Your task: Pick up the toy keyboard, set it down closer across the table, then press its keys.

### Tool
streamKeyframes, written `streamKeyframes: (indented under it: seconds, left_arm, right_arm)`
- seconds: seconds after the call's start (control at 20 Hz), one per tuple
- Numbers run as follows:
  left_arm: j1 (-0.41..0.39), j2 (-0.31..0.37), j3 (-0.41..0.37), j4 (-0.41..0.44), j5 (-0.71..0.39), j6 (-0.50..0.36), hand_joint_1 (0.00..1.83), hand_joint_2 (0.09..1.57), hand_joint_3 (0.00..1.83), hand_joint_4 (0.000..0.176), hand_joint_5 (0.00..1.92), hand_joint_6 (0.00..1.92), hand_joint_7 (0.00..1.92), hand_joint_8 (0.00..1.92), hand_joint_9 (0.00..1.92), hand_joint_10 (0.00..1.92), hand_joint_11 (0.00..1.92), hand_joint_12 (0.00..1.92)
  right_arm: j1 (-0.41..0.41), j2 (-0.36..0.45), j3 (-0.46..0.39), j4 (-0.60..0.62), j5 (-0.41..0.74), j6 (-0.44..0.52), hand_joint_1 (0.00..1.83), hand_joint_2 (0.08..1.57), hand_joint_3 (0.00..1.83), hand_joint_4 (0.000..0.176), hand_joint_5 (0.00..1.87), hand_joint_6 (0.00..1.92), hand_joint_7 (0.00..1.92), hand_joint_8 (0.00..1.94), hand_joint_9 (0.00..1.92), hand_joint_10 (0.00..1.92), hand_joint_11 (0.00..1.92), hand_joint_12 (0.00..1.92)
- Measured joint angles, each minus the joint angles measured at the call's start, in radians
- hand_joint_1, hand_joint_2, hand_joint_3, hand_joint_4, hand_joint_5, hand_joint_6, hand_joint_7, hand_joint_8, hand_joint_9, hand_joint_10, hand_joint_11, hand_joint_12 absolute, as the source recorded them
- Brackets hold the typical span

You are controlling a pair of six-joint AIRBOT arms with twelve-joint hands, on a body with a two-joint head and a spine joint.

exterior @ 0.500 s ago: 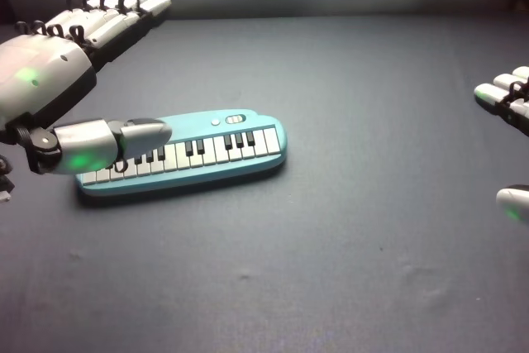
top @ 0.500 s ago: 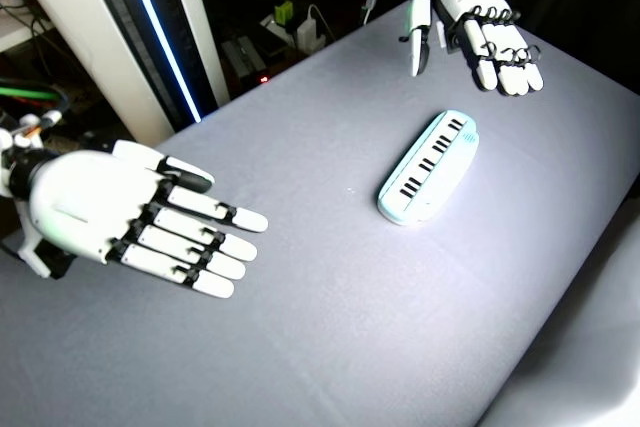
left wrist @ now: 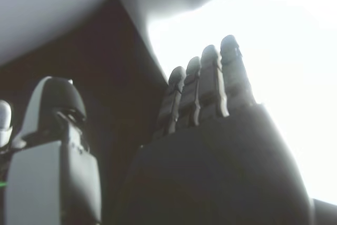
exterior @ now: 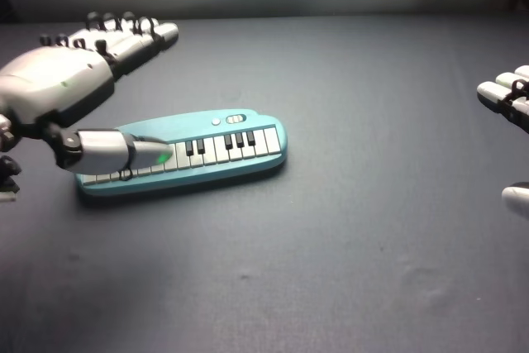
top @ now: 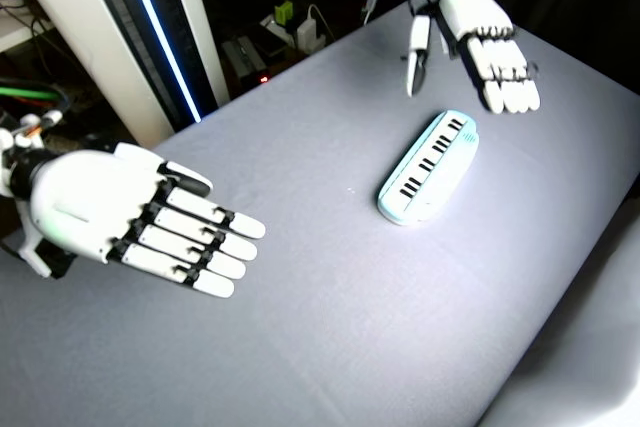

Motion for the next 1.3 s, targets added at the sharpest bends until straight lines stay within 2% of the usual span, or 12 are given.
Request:
streamKeyframes:
  seconds: [0.05,0.2,0.3,0.45,0.6,0.7,0.8,0.85,0.95,1.05,1.1,1.3]
  left_arm:
    - [-0.013,-0.026,0.032,-0.002,0.055,0.0,0.73,0.98,0.0,0.039,0.0,0.0,0.0,0.0,0.0,0.0,0.0,0.0]
    - [-0.035,-0.08,0.086,-0.001,0.188,0.006,0.76,0.95,0.0,0.023,0.0,0.0,0.0,0.0,0.0,0.0,0.0,0.0]
    - [-0.053,-0.102,0.103,-0.023,0.248,0.058,0.79,0.92,0.0,0.095,0.0,0.0,0.0,0.0,0.0,0.0,0.0,0.0]
    - [-0.073,-0.145,0.15,-0.06,0.304,0.103,0.83,0.9,0.0,0.116,0.0,0.0,0.0,0.0,0.0,0.0,0.0,0.0]
    - [-0.082,-0.18,0.188,-0.079,0.359,0.098,0.88,0.92,0.0,0.103,0.0,0.0,0.0,0.0,0.0,0.0,0.0,0.0]
    - [-0.083,-0.183,0.191,-0.078,0.363,0.097,0.98,1.0,0.03,0.063,0.0,0.0,0.0,0.0,0.0,0.0,0.04,0.02]
    - [-0.084,-0.188,0.201,-0.082,0.37,0.084,1.02,1.04,0.0,0.048,0.0,0.0,0.0,0.0,0.04,0.02,0.0,0.8]
    - [-0.084,-0.193,0.209,-0.081,0.377,0.07,1.11,1.09,0.0,0.023,0.01,0.0,0.17,0.03,0.32,0.16,0.12,1.38]
    - [-0.085,-0.194,0.212,-0.084,0.367,0.064,1.13,1.11,0.0,0.0,0.33,0.09,0.46,0.04,0.52,0.5,0.24,1.64]
    - [-0.092,-0.194,0.212,-0.077,0.359,0.067,1.2,1.11,0.0,0.0,0.53,0.17,0.78,0.31,0.59,1.16,0.42,1.77]
    - [-0.092,-0.194,0.214,-0.073,0.357,0.067,1.29,1.18,0.0,0.0,0.45,0.49,0.79,1.11,0.59,1.43,0.52,1.83]
    - [-0.092,-0.194,0.216,-0.07,0.348,0.067,1.29,1.11,0.0,0.0,0.24,1.45,0.35,1.74,0.53,1.9,0.7,1.92]
  right_arm:
    - [0.0,-0.001,0.0,0.0,0.0,0.0,0.23,1.36,0.0,0.0,0.0,0.0,0.0,0.0,0.0,0.0,0.0,0.0]
    - [-0.003,-0.002,0.0,0.003,0.0,0.0,0.23,1.36,0.0,0.0,0.0,0.0,0.0,0.0,0.0,0.0,0.0,0.0]
    - [-0.003,-0.002,0.0,0.005,0.0,0.0,0.22,1.37,0.0,0.0,0.0,0.0,0.0,0.0,0.0,0.0,0.0,0.0]
    - [-0.003,-0.002,0.0,0.005,0.0,0.0,0.24,1.36,0.0,0.0,0.0,0.0,0.0,0.0,0.0,0.0,0.0,0.0]
    - [-0.004,-0.002,0.0,0.009,0.0,0.0,0.25,1.35,0.0,0.0,0.0,0.0,0.0,0.0,0.0,0.0,0.0,0.0]
    - [-0.004,-0.003,0.0,0.007,0.0,0.0,0.29,1.35,0.0,0.0,0.0,0.0,0.0,0.0,0.0,0.0,0.0,0.0]
    - [-0.004,-0.003,0.0,0.008,0.0,0.0,0.29,1.35,0.0,0.0,0.0,0.0,0.0,0.0,0.0,0.0,0.0,0.0]
    - [-0.004,-0.003,0.0,0.009,0.0,0.0,0.29,1.35,0.0,0.0,0.0,0.0,0.0,0.0,0.0,0.0,0.0,0.0]
    - [-0.004,-0.003,0.0,0.009,0.0,0.0,0.31,1.35,0.0,0.0,0.0,0.0,0.0,0.0,0.0,0.0,0.0,0.0]
    - [-0.004,-0.003,0.0,0.011,0.0,0.0,0.31,1.35,0.0,0.0,0.0,0.0,0.0,0.0,0.0,0.0,0.0,0.0]
    - [-0.009,-0.003,0.0,0.01,0.003,0.0,0.32,1.35,0.0,0.0,0.0,0.0,0.0,0.0,0.0,0.0,0.0,0.0]
    - [-0.011,-0.003,0.0,0.013,0.0,0.0,0.34,1.36,0.0,0.0,0.0,0.0,0.0,0.0,0.0,0.0,0.0,0.0]
